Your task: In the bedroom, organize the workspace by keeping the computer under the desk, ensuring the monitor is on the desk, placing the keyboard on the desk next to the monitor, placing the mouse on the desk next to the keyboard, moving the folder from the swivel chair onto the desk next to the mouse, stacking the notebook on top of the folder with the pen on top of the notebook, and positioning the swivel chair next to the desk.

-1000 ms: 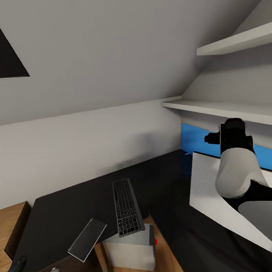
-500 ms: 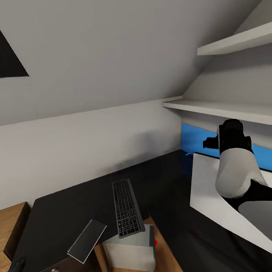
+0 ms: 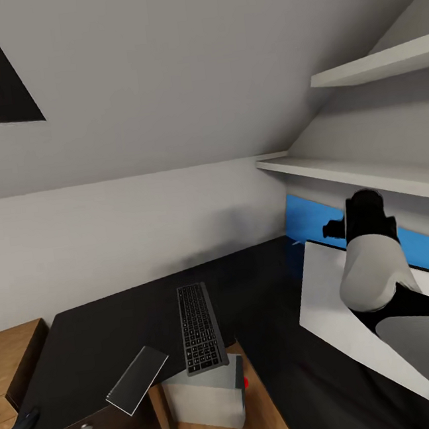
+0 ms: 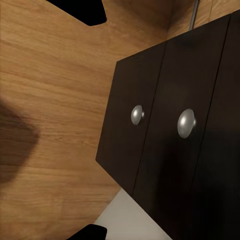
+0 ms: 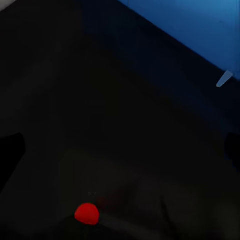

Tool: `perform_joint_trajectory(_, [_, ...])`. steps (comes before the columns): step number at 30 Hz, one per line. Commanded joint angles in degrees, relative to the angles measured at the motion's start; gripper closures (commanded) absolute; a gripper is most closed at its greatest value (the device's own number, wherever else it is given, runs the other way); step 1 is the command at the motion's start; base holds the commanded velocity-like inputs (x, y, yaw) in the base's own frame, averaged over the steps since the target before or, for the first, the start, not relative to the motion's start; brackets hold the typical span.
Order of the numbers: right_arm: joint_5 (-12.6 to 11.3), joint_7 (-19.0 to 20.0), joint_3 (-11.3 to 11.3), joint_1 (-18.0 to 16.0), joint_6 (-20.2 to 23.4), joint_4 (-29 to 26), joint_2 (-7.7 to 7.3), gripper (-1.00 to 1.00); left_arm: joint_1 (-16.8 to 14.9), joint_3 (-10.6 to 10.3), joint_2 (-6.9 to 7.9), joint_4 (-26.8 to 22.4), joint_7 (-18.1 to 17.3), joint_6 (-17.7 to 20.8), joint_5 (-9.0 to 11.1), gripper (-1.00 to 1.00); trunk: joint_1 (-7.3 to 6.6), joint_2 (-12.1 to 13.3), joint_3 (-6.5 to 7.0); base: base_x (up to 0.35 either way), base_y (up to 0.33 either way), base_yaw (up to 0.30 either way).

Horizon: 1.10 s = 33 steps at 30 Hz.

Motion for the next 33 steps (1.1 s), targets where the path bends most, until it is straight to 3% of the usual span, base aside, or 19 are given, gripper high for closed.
perform_joint_trajectory(1, [0.62,0.22,-0.63,-0.10,0.07,0.28,0.06,-1.00,-0.05,-0.14,0.02,0.03,-0.28,-0.15,0.54,-1.00,0.02,-0.09,-0.11,0.000,0.000,0.000])
perform_joint_trajectory(9, [0.71,-0.84,-3.20,-0.17,0.18,4.78,-0.94,-1.00,-0.02,-0.13,0.02,0.04,-0.25,-0.14,0.55,-1.00,0.02,-0.09,-0.11,0.000,0.000,0.000])
perform_joint_trajectory(33, [0.72,-2.58,-4.81,-0.24,0.46,8.08,-1.40,-1.00,-0.01,-0.13,0.11,0.11,-0.25,-0.14,0.55,-1.00,0.02,-0.09,-0.11,-0.020,0.000,0.000])
